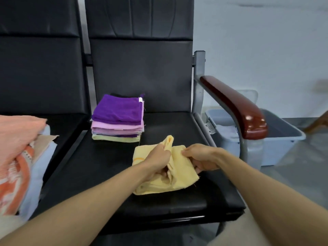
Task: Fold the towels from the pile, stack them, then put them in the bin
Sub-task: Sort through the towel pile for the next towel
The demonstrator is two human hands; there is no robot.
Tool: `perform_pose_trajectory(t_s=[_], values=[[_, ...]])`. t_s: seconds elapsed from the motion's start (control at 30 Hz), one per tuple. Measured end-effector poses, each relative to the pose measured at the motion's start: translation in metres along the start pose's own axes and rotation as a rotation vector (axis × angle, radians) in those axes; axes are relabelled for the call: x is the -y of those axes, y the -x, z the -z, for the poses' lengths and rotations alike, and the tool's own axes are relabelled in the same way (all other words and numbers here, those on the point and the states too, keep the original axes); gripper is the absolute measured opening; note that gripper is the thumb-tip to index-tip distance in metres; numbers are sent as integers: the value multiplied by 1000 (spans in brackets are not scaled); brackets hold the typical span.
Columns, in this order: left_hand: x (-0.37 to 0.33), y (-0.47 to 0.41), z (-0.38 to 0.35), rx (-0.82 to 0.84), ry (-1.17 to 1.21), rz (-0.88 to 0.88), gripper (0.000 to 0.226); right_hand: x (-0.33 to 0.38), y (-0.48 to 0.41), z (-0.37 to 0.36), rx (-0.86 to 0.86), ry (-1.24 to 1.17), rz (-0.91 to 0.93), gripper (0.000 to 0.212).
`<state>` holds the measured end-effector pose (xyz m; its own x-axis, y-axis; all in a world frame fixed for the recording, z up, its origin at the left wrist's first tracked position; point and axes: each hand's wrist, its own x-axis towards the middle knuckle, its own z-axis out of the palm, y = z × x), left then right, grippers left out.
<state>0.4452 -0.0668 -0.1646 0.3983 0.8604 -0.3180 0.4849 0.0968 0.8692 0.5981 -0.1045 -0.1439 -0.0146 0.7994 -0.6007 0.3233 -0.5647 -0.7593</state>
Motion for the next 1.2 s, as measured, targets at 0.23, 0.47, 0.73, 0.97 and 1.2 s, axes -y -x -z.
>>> perform_pose_trajectory(t_s=[0.23,0.47,0.73,0.97,1.2], values=[[-4,10,-2,200,124,8,25,2,-1,-7,-32,51,18,33],[19,31,70,13,-178,-197,32,11,-3,-23,-204,68,-14,66],[44,41,93,192,-158,-95,23,9,-23,-67,-616,938,-39,80],[47,32,92,-39,-27,-61,28,22,-25,-66,-571,863,247,32],[50,29,83,-258,393,163,51,60,16,-66,-359,101,569,30]])
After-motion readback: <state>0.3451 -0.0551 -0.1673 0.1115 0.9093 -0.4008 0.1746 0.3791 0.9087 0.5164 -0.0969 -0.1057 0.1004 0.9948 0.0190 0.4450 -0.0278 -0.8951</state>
